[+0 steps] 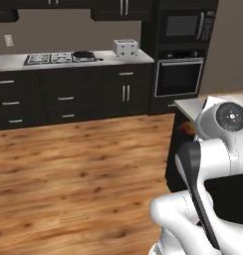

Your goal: Take the chicken drumsticks from the pan and place one on each plate on the dining counter.

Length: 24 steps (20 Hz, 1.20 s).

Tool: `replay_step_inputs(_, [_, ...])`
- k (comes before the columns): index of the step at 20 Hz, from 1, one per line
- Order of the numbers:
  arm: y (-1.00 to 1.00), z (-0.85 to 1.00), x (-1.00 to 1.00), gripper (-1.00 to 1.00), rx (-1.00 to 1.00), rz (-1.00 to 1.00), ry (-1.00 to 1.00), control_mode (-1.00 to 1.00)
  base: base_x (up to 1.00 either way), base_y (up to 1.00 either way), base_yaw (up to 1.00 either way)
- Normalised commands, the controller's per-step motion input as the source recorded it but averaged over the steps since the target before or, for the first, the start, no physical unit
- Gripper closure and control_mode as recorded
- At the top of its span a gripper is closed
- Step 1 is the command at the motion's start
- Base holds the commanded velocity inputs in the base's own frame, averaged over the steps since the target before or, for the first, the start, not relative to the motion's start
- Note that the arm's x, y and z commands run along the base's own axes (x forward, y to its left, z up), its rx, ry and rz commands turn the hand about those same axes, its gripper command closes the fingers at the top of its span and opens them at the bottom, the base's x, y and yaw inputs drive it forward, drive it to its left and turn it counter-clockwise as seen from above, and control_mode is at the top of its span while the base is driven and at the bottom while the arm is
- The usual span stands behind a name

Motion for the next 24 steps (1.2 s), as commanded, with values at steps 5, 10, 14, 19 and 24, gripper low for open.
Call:
replay_step_inputs(5, [0.0, 0.0, 0.0, 1.0, 0.0, 0.0, 0.0, 1.0, -1.0, -0.28, 0.0])
replay_step_inputs(10, [0.0, 0.0, 0.0, 1.0, 0.0, 0.0, 0.0, 1.0, -1.0, -0.34, 0.0])
replay_step_inputs(14, [0.0, 0.0, 0.0, 1.0, 0.0, 0.0, 0.0, 1.0, -1.0, -0.53, -0.04])
replay_step_inputs(19, [0.0, 0.0, 0.0, 1.0, 0.0, 0.0, 0.0, 1.0, -0.47, -0.93, -0.13])
replay_step_inputs(24, [0.0, 0.0, 0.0, 1.0, 0.0, 0.0, 0.0, 1.0, 0.03, -0.98, -0.16])
